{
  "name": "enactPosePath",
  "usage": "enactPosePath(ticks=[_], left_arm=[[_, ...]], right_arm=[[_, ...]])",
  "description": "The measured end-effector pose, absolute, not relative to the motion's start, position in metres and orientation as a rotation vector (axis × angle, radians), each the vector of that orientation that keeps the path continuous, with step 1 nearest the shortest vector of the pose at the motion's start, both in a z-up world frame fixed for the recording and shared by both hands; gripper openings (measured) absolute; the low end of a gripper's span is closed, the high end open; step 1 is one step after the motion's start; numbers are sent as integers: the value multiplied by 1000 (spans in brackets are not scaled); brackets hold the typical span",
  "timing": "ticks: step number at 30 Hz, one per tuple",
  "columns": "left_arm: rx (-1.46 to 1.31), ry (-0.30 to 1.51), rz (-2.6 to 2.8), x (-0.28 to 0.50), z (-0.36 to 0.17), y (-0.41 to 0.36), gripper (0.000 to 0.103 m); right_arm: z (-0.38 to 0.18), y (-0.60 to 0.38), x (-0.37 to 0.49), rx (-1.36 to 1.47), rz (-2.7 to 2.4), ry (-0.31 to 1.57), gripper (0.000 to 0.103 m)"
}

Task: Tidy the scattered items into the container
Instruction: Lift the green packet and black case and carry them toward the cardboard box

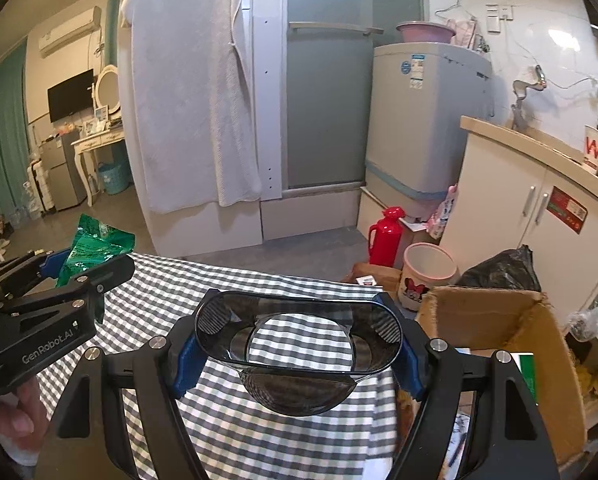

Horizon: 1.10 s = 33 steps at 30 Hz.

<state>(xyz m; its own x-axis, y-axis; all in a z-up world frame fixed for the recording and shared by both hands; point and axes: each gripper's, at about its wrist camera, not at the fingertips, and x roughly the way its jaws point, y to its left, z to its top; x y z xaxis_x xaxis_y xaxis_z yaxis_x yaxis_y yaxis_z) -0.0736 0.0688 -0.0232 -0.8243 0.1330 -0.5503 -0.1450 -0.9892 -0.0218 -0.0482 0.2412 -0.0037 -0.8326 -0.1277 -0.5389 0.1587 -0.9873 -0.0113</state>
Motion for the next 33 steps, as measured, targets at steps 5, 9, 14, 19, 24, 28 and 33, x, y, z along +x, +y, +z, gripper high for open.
enactPosePath(ticks=[5,9,14,19,24,28,33], left_arm=[[-854,44,2851,-71,-21,85,49],[-835,65,2829,-67,-18,101,49],[-820,87,2795,-65,-17,126,49],[-803,111,2758,-62,-17,148,49],[-797,128,2725,-62,-19,171,49],[-803,132,2694,-63,-23,191,49],[-798,146,2654,-62,-26,215,49]], right_arm=[[1,258,-37,830,-2900,80,75],[5,274,-30,822,-2930,71,75],[8,295,-21,829,-2962,62,75],[7,320,-17,847,-2996,45,75],[5,340,-12,863,-3020,27,75],[3,352,-8,880,-3035,36,75],[3,372,-5,894,-3061,20,75]])
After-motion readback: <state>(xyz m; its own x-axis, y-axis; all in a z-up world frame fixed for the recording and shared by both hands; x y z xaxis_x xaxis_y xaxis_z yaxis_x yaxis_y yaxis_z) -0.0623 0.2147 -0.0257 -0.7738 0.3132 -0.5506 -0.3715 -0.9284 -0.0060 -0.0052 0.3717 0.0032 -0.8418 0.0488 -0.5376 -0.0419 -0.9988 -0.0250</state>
